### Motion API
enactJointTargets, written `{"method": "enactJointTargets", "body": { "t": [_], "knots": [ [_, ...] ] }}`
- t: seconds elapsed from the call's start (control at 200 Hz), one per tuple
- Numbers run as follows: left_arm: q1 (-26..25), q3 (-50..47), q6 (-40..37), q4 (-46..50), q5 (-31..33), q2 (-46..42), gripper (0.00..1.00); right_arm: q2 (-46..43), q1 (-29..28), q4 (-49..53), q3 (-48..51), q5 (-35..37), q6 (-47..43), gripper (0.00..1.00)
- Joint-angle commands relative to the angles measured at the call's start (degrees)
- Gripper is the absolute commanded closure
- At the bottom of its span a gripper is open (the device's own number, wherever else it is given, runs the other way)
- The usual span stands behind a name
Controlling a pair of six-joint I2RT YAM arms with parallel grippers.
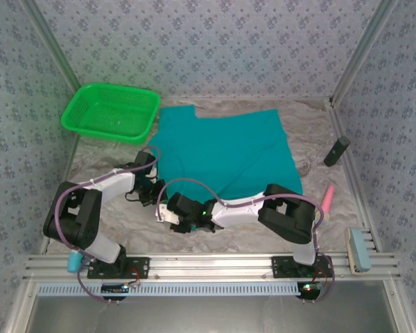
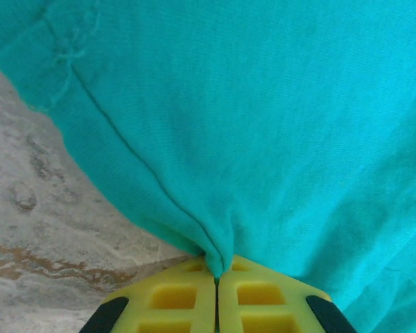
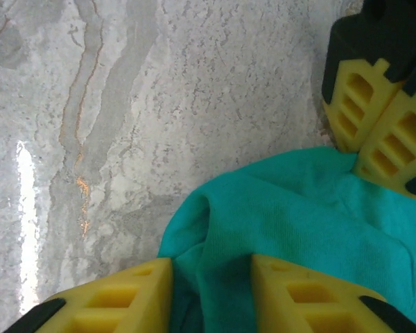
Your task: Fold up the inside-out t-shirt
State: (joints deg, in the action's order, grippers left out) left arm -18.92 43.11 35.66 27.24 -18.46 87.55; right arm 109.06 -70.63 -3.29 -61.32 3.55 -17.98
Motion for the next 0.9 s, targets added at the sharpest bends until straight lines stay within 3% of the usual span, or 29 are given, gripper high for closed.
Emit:
{"method": "enactJointTargets", "body": {
  "t": [0.0, 0.34, 0.445, 0.65, 0.9],
  "knots": [
    [-0.3, -0.8, 0.3, -0.4, 0.5, 1.0, 0.95, -1.9, -1.5, 0.3, 1.1, 0.4, 2.8, 0.62],
    [-0.3, -1.9, 0.5, -0.5, 1.3, 0.3, 1.0, -0.3, -2.1, -2.6, 3.4, 7.2, 5.5, 0.69],
    [-0.2, -2.3, 0.6, -0.9, 1.6, 0.2, 1.0, -1.5, -1.9, -3.5, 4.5, 8.1, 5.9, 0.85],
    [0.4, -2.0, 0.3, -1.6, 1.8, 1.0, 1.0, -7.5, -1.8, -6.4, 10.0, -4.4, -2.8, 0.94],
    [1.3, -1.4, 0.0, -2.8, 2.4, 3.1, 1.0, -11.8, -0.2, -5.2, 14.1, -14.9, -9.7, 0.82]
  ]
}}
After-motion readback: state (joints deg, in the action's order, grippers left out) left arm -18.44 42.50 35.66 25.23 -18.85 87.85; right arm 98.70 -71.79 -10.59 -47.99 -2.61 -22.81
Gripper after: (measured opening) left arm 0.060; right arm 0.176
